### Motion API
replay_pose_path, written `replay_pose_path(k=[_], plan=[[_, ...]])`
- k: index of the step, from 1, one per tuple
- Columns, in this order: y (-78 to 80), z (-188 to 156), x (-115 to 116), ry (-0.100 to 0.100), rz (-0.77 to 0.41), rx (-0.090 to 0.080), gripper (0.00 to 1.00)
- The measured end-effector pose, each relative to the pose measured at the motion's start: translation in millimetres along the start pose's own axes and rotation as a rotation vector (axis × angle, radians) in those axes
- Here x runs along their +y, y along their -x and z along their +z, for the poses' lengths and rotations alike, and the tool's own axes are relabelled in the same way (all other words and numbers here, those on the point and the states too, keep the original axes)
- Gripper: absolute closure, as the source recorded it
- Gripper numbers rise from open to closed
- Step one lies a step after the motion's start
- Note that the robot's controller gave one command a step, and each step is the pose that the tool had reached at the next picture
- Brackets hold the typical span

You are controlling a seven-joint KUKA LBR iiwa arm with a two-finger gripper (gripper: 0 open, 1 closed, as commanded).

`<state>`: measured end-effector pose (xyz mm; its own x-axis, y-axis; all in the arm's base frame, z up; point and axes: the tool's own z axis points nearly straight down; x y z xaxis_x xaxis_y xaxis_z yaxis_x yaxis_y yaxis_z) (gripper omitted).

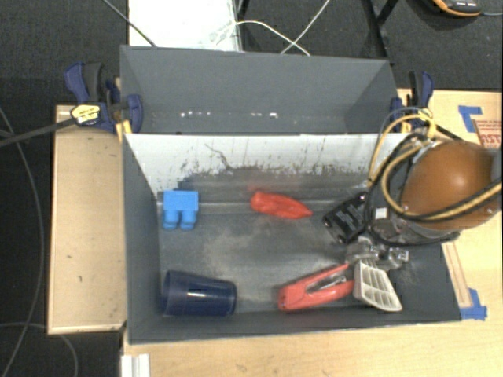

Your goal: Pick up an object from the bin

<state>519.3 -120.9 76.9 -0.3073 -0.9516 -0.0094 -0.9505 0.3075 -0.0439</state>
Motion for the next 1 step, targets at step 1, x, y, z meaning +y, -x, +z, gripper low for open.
replay_pose_path(k=[1], plan=[[0.0, -0.1, 0.0, 0.000, 0.001, 0.000, 1.00]])
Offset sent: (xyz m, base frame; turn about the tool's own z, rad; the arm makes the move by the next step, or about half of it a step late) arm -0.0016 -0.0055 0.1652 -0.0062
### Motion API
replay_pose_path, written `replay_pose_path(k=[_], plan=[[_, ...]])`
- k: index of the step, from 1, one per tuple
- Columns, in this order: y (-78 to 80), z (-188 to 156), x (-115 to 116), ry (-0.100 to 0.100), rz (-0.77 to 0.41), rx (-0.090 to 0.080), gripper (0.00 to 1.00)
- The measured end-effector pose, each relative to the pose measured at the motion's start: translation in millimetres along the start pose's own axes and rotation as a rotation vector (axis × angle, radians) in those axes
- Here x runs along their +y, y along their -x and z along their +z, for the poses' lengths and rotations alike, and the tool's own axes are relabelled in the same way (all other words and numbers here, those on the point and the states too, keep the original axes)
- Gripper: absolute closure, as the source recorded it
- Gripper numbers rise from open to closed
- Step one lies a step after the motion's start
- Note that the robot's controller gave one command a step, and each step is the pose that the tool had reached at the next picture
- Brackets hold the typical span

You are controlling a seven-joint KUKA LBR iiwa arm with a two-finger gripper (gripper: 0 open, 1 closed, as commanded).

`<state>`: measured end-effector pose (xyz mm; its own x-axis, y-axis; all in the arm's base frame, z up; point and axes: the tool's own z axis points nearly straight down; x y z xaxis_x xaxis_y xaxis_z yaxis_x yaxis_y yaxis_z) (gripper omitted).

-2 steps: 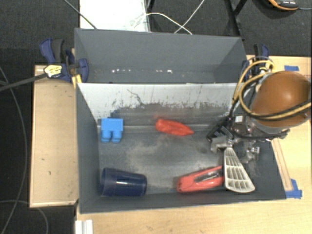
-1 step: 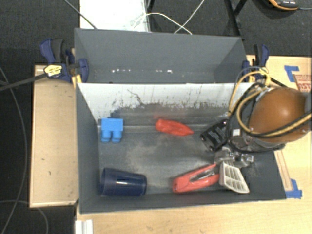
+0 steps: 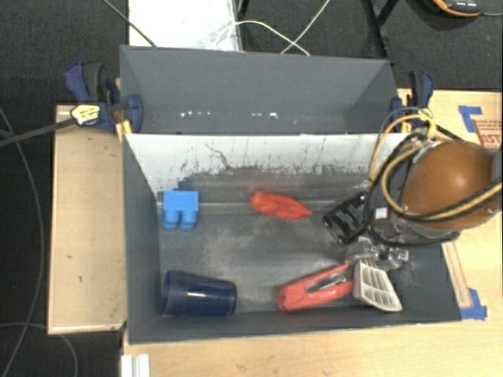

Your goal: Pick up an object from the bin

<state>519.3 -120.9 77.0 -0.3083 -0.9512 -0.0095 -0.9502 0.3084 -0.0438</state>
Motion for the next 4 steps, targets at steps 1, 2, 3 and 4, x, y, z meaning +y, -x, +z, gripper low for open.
replay_pose_path(k=[1, 2, 3, 4], plan=[[-1.4, -80.9, 1.0, 0.016, -0.002, 0.000, 1.00], [2.7, -16.3, -1.8, -0.001, 0.055, -0.004, 1.00], [3.9, -78.2, -2.0, 0.008, 0.037, -0.004, 1.00], [-0.1, -49.3, 2.1, -0.007, 0.047, -0.009, 1.00]])
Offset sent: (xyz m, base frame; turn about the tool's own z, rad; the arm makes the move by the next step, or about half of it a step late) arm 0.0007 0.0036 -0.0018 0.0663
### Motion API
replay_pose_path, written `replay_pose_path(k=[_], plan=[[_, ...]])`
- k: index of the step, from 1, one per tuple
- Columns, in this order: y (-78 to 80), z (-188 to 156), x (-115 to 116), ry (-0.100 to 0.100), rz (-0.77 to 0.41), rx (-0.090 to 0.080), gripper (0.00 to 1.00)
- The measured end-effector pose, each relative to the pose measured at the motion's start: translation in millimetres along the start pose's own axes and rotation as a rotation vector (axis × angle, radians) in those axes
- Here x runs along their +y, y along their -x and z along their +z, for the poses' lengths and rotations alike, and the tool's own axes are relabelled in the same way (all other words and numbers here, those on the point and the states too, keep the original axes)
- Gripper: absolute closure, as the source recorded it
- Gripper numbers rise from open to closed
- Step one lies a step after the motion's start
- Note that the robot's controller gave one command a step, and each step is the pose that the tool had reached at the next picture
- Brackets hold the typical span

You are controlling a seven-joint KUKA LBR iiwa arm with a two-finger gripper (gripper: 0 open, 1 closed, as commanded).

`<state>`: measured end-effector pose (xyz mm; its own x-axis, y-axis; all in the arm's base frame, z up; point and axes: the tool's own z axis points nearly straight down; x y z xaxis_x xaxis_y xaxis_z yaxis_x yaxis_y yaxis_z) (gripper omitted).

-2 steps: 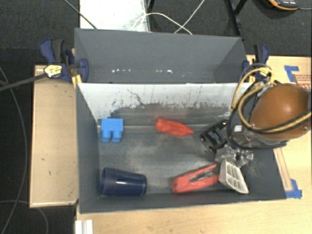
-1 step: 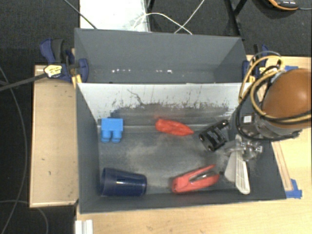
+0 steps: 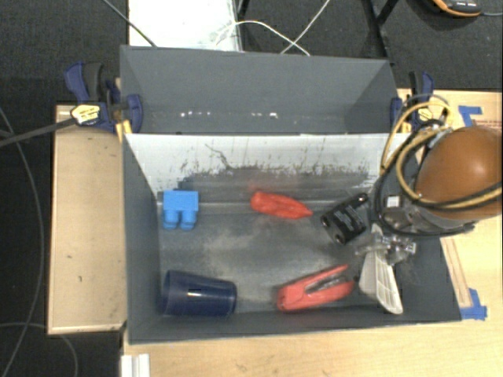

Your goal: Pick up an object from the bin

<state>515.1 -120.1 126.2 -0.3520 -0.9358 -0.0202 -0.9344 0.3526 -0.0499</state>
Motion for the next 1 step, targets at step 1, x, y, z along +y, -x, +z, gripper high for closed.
replay_pose_path(k=[1], plan=[[-5.3, -101.9, -13.6, 0.009, 0.035, 0.003, 1.00]])
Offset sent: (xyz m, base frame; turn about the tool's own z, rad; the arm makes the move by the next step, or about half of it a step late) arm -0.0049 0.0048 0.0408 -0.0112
